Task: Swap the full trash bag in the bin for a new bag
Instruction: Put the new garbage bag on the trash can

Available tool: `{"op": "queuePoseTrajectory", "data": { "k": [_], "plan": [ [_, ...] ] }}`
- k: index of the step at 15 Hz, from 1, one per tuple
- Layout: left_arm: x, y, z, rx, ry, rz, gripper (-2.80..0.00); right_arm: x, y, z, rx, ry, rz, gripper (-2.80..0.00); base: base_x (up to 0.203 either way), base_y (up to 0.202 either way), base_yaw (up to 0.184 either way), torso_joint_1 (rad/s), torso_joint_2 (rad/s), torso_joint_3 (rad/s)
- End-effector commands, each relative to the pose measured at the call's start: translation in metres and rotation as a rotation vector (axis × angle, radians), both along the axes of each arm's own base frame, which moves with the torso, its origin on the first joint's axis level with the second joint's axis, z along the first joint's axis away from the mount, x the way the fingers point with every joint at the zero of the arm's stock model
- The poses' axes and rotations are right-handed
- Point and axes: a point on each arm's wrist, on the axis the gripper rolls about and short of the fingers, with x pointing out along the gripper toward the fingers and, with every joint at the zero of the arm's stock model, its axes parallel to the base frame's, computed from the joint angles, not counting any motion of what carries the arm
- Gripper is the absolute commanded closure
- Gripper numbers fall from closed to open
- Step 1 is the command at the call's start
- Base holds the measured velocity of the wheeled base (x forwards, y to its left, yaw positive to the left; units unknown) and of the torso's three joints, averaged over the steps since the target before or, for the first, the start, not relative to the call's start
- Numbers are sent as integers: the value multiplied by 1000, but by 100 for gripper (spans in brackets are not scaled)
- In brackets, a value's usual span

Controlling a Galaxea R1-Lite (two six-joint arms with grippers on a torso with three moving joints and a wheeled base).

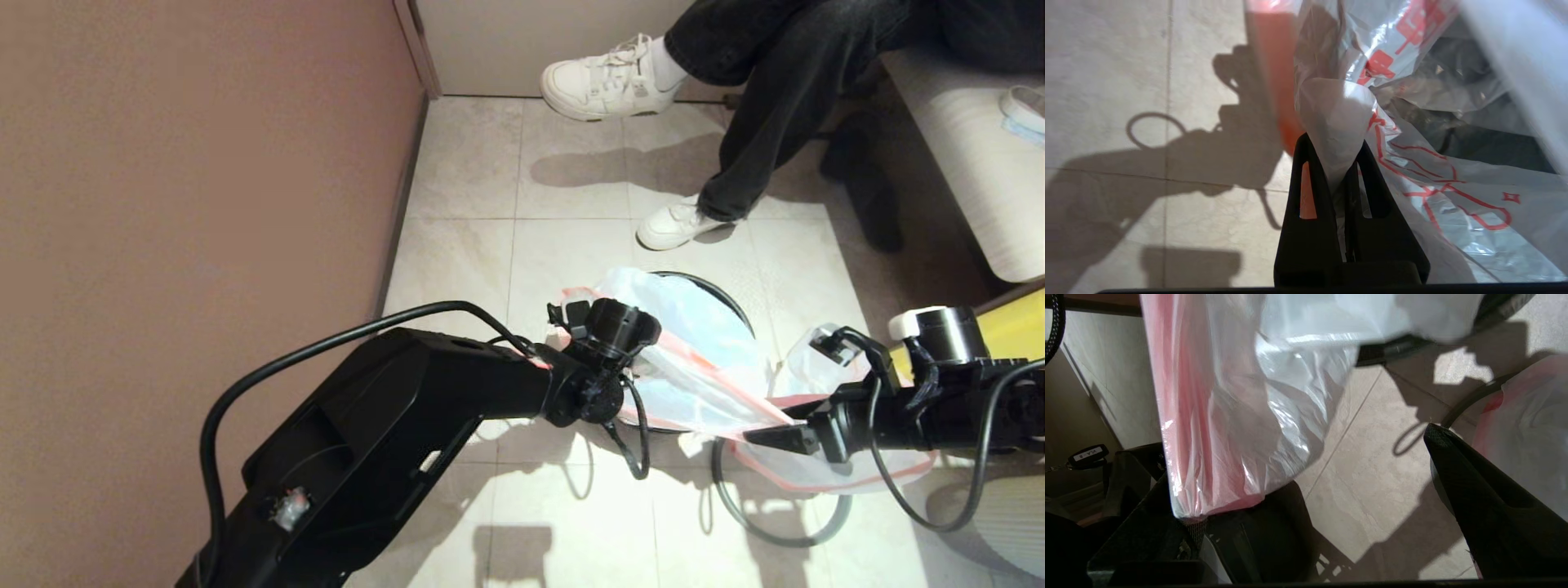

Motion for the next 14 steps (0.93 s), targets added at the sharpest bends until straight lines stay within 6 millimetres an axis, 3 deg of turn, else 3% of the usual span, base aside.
{"op": "queuePoseTrajectory", "data": {
  "k": [1, 3, 4, 5, 11, 14],
  "plan": [
    [5, 8, 7, -1, -18, 38, 0, 1, 0, -2, 1, 3, 3, -280, 0, 0, 0, 0, 0, 0],
    [9, 15, 16, -8, -37, 67, 0, 3, 0, -6, -10, 10, -6, -280, 0, 0, 0, 0, 0, 0],
    [8, 16, 19, -11, -41, 71, 0, 3, 0, -6, -12, -2, -4, -64, 0, 0, 0, 0, 0, 0],
    [6, 14, 21, -14, -45, 65, 0, 3, 1, -7, -10, -16, -1, 0, 0, 0, 0, 0, 0, 0],
    [8, 15, 21, 11, -67, 111, 0, -5, 3, 15, 56, -47, -8, 0, 0, 0, 0, 0, 0, 0],
    [7, 15, 22, 3, -65, 107, 0, -9, 17, 31, 111, -76, -6, 0, 0, 0, 0, 0, 0, 0]
  ]
}}
